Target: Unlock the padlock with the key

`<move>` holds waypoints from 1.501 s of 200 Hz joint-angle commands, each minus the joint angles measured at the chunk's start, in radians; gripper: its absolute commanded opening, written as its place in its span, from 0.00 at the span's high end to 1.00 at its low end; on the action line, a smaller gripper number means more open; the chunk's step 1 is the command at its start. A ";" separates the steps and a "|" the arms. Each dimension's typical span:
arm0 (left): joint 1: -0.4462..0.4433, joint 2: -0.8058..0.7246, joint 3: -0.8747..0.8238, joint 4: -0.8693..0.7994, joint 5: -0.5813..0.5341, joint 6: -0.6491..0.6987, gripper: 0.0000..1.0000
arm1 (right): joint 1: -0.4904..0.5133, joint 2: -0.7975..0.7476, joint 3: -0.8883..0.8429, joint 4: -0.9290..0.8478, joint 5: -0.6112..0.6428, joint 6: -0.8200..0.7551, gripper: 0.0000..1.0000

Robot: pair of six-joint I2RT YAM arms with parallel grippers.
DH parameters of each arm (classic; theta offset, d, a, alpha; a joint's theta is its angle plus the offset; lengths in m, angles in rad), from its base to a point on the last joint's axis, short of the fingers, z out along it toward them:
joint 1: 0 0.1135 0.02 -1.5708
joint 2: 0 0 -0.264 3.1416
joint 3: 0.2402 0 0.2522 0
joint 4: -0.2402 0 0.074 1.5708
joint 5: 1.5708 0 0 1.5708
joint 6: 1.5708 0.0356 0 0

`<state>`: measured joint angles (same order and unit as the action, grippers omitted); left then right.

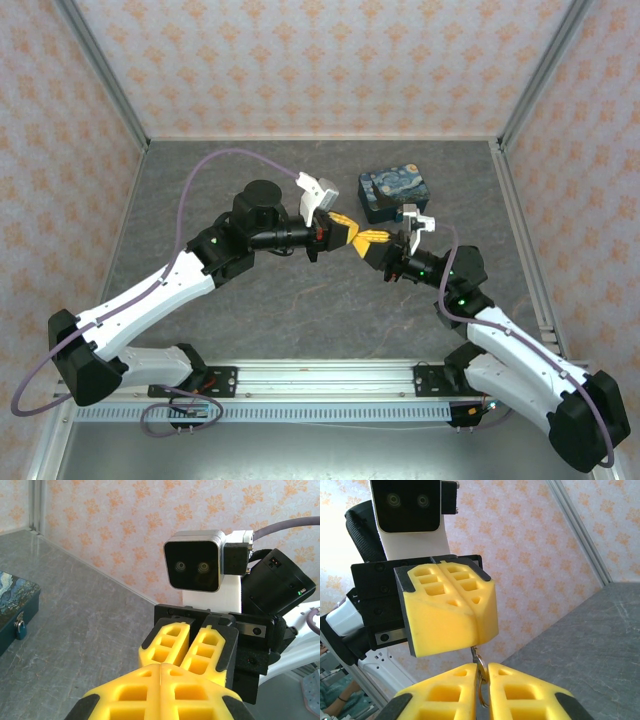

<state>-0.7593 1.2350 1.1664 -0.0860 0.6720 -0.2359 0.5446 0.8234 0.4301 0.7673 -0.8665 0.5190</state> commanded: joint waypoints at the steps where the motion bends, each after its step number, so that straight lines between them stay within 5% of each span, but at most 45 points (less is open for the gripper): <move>1: -0.005 0.004 0.029 0.012 -0.011 0.012 1.00 | 0.006 -0.014 0.008 0.013 -0.003 -0.022 0.90; 40: -0.005 0.004 0.035 -0.010 -0.023 0.025 0.99 | 0.007 -0.022 0.022 -0.023 -0.008 -0.025 1.00; 73: -0.004 -0.004 0.041 -0.028 -0.076 0.020 0.64 | 0.007 -0.093 0.055 -0.270 0.049 -0.144 1.00; 113: -0.001 -0.004 0.061 -0.119 -0.384 -0.037 0.25 | 0.006 -0.186 0.085 -0.602 0.201 -0.268 1.00; 132: 0.012 0.042 0.090 -0.189 -0.521 -0.097 0.16 | 0.007 -0.220 0.104 -0.758 0.294 -0.305 1.00; 153: 0.064 0.139 0.134 -0.259 -0.570 -0.223 0.11 | 0.006 -0.261 0.127 -0.881 0.391 -0.325 1.00; 198: 0.134 0.433 0.247 -0.230 -0.442 -0.394 0.08 | 0.007 -0.337 0.178 -1.058 0.550 -0.308 1.00; 300: 0.129 0.957 0.624 -0.203 -0.310 -0.535 0.14 | 0.007 -0.372 0.171 -1.112 0.530 -0.183 1.00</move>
<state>-0.6220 2.1311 1.7157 -0.2951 0.3359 -0.7212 0.5453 0.4625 0.5877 -0.3355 -0.3431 0.2955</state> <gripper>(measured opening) 0.860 0.048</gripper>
